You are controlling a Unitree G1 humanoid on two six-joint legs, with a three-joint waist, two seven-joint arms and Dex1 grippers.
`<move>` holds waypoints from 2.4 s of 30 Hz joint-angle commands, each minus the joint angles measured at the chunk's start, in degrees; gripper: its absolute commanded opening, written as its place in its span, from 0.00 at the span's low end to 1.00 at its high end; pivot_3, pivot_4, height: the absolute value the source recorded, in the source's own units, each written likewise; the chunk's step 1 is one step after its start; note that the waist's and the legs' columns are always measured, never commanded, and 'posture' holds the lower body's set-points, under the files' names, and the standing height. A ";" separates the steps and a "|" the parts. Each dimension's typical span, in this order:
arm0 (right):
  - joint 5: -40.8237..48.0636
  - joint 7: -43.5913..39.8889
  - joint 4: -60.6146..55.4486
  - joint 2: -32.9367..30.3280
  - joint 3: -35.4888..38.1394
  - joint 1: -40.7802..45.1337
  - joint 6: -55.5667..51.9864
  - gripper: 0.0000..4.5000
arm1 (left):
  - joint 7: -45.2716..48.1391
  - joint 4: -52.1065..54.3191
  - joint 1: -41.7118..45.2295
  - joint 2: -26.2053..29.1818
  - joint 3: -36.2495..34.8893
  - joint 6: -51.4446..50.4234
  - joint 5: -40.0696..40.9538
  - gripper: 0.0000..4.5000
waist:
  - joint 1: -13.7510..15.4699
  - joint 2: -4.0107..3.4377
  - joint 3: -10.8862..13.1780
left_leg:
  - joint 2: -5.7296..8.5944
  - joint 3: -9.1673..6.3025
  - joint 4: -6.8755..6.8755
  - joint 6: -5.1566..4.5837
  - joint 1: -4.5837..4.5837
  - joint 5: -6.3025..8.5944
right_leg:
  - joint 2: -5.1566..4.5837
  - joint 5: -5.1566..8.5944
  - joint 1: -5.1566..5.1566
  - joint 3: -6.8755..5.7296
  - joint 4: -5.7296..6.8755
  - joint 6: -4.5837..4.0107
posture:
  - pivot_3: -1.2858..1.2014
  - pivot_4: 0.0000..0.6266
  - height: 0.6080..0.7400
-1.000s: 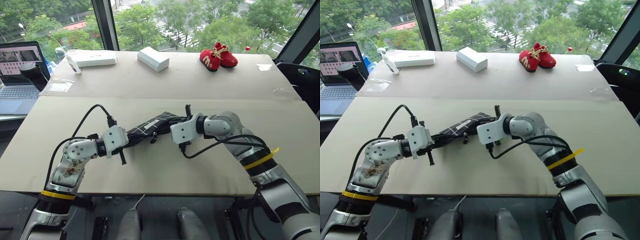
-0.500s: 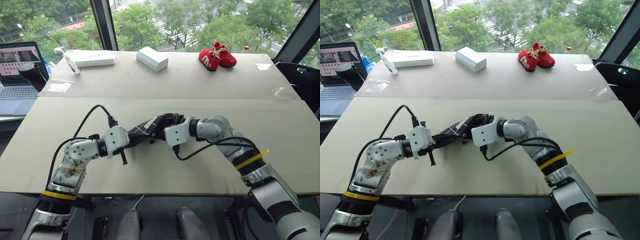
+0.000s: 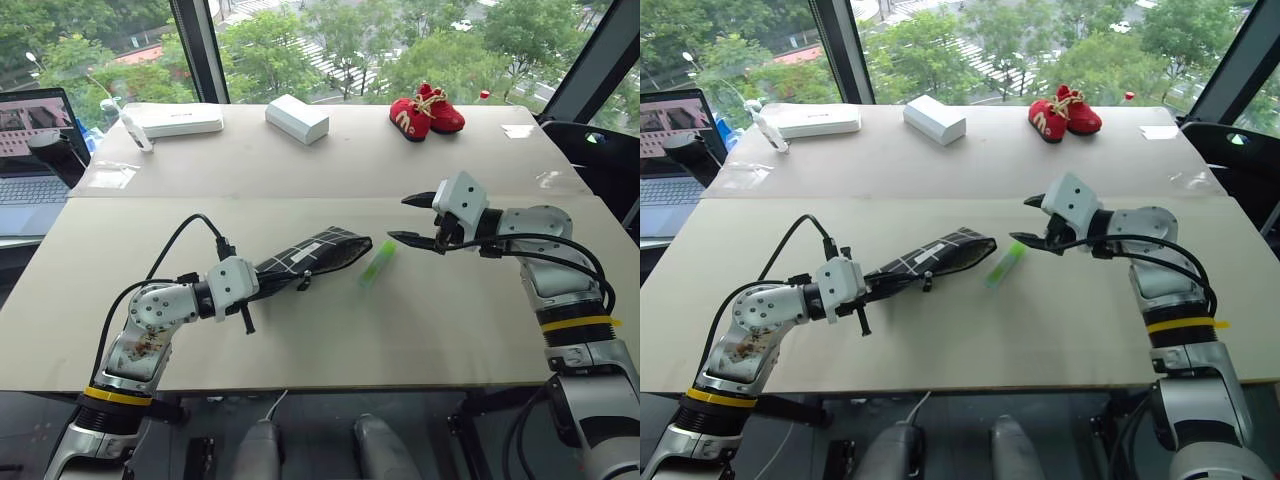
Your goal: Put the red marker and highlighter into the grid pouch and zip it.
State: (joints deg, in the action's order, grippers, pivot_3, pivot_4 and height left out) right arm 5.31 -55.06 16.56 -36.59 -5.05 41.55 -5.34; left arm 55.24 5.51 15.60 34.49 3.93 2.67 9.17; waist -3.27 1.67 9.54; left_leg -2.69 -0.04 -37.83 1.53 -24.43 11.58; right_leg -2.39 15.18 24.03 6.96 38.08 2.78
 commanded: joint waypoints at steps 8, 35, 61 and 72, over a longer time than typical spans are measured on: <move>-4.37 7.48 -6.42 -0.85 -0.44 -5.10 -9.50 0.75 | -0.70 1.06 0.02 1.13 -1.21 1.08 0.17 0.00 | 1.04 -0.01 0.01 | 0.14 0.01 -0.04 0.00 -0.23 0.00 | -0.18 0.02 0.07 -0.04 -0.13 0.06 | 0.52 0.24 0.93; 3.15 46.46 -46.83 31.34 7.68 -17.23 -68.92 0.75 | -3.21 1.91 -0.95 -0.35 0.48 0.16 0.37 0.00 | 0.76 -0.02 0.00 | 0.05 -0.09 0.01 0.08 -0.25 -0.06 | -0.06 0.02 0.12 -0.09 -0.03 0.04 | 0.52 0.24 0.93; -0.47 44.09 -21.21 26.40 -1.72 -9.43 -49.13 0.75 | -6.08 1.84 -1.46 -0.86 -0.16 0.91 -0.30 0.00 | 0.45 -0.01 0.00 | 0.05 -0.08 0.01 0.08 -0.24 -0.06 | -0.05 0.02 0.12 -0.09 -0.05 0.04 | 0.52 0.24 0.93; -0.23 42.47 -20.39 24.62 -0.61 -11.78 -45.45 0.24 | -6.11 2.28 -1.73 0.19 -0.85 0.78 0.02 0.00 | 0.68 0.00 -0.01 | 0.05 -0.08 0.01 0.08 -0.24 -0.06 | -0.06 0.02 0.10 -0.10 -0.06 0.04 | 0.52 0.24 0.93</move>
State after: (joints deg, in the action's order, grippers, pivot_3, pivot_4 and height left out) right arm 4.85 -12.46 -3.99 -11.28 -7.77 30.07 -51.36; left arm 49.45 5.90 13.42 34.03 4.53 2.64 9.06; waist -2.59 1.67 9.53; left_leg -2.63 -0.12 -37.82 1.61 -24.67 11.52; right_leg -2.46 15.19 24.13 6.87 38.02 2.82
